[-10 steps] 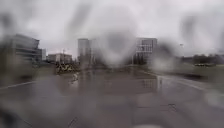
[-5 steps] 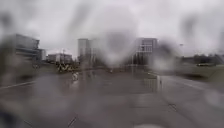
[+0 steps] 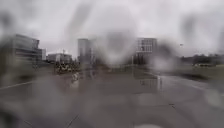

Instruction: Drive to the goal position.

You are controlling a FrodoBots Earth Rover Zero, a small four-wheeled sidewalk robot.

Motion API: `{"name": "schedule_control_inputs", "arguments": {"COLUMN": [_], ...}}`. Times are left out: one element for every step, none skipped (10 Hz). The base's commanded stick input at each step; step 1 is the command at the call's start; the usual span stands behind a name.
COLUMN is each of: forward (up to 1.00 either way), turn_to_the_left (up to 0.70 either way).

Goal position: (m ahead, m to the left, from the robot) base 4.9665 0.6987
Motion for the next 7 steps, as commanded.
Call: {"name": "schedule_control_inputs", "arguments": {"forward": [0.07, 0.07, 0.07, 0.07, 0.07, 0.07, 0.07], "turn_to_the_left": [0.0, 0.0, 0.0, 0.0, 0.0, 0.0, 0.0]}}
